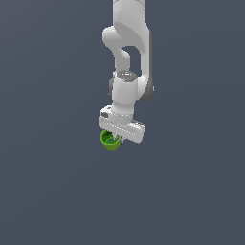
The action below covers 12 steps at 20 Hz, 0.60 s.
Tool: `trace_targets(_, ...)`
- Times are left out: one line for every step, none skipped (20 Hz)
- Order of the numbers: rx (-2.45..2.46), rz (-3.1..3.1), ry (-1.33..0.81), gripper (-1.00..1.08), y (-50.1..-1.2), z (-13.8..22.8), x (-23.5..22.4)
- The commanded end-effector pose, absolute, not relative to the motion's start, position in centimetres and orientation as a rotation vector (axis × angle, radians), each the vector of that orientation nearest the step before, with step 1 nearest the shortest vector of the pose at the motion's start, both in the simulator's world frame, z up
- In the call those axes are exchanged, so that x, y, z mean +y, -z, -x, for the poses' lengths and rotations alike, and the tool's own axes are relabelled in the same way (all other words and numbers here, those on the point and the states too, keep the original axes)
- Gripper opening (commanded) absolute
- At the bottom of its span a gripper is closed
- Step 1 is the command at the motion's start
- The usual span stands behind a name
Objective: Pick up the object and move it to a goal position.
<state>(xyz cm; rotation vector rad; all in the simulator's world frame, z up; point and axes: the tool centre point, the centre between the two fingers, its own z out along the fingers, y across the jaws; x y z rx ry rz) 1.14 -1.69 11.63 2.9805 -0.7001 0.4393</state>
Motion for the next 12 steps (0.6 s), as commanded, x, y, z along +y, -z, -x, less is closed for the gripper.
trace_targets(-0.701,-2.981,-0.444,-1.00,-13.4,-0.5,-1.2)
trace_targets(-0.701,-2.981,-0.444,-1.00,-14.1,-0.1,-1.0)
trace_targets(-0.701,-2.982,-0.443,-1.00,-14.9,0.2,-0.8)
trace_targets(-0.701,-2.982,-0.443,-1.00,-15.7,0.6,-0.6)
trace_targets(-0.701,-2.982,-0.443,-1.00,-16.5,1.0,-0.4)
trace_targets(-0.701,-2.982,-0.443,-1.00,-17.3,1.3,-0.1)
trace_targets(-0.701,-2.982,-0.443,-1.00,-18.1,1.7,0.1)
trace_targets(-0.701,-2.981,-0.444,-1.00,-18.8,2.0,0.3)
trace_targets(-0.701,-2.981,-0.444,-1.00,-19.5,2.3,0.5)
trace_targets(-0.701,-2.980,-0.444,-1.00,-20.2,2.6,0.6)
trace_targets(-0.701,-2.980,-0.444,-1.00,-20.8,2.8,0.8)
trace_targets(-0.701,-2.980,-0.444,-1.00,-21.4,3.1,1.0)
